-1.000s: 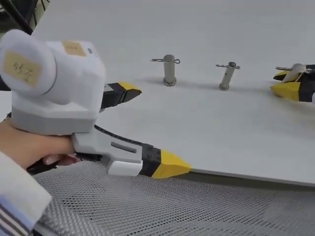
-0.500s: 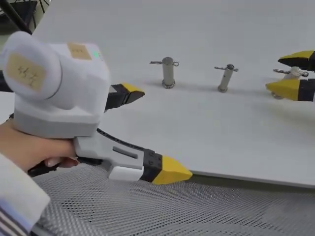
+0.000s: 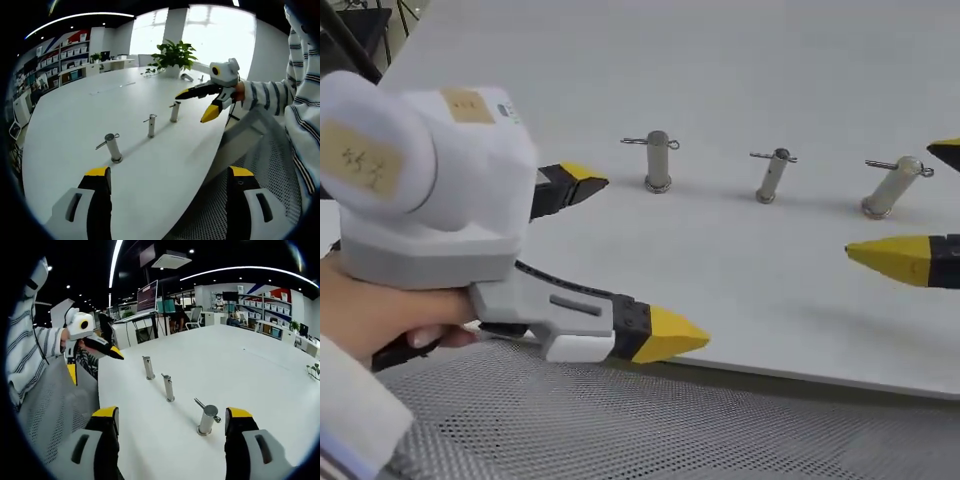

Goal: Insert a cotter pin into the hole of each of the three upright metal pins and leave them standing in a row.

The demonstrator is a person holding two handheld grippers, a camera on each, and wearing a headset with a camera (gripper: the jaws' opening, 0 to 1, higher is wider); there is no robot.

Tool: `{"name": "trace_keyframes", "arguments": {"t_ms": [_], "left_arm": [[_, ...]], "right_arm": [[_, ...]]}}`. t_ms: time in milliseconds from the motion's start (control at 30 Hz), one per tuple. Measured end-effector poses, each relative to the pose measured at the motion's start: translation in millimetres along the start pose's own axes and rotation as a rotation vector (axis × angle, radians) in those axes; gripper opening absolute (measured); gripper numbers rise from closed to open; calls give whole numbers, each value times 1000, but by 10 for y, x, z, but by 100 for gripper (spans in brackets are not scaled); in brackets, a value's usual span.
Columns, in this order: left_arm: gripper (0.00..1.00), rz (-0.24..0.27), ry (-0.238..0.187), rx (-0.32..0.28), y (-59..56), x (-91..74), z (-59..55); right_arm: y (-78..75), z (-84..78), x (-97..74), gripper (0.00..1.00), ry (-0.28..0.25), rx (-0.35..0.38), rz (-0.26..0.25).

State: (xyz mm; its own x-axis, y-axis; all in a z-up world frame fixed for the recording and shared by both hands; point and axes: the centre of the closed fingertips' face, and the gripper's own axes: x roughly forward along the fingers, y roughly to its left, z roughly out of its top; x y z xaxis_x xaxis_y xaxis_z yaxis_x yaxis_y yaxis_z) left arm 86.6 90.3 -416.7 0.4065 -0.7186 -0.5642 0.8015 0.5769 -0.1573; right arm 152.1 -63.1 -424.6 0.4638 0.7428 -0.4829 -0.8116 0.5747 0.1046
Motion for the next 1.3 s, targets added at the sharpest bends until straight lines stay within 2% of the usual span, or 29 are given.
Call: {"name": "trace_keyframes", "arguments": {"t_ms": [233,367,433,533,600,667,800,900,1067,1300], "left_arm": [[98,16,-6,-37,43,-39,-31],[99,44,21,-57,83,-58,-120],[99,60,29,-57,106,-65,-156],[99,68,31,-63,109,-78,-179],[99,95,21,-58,148,-91,-161],[99,114,23,-96,177,-95,-170],[99,89,5,-123,126,-74,-152],[99,87,13,-144,117,-63,-169],[99,94,14,-144,133,-36,-198],[99,103,-1,-159,199,-50,-178]], "right_arm": [[111,125,-67,93,-33,96,-34],[95,191,-117,98,-52,139,-66],[129,163,-137,98,-37,198,-59],[163,162,-160,98,-41,224,-77],[166,136,-180,98,-28,246,-101],[146,104,-201,98,-24,277,-127],[136,19,-234,98,-27,352,-160],[149,-3,-251,98,-19,361,-177],[169,10,-275,98,-22,373,-192],[223,-49,-254,98,25,386,-189]]}}
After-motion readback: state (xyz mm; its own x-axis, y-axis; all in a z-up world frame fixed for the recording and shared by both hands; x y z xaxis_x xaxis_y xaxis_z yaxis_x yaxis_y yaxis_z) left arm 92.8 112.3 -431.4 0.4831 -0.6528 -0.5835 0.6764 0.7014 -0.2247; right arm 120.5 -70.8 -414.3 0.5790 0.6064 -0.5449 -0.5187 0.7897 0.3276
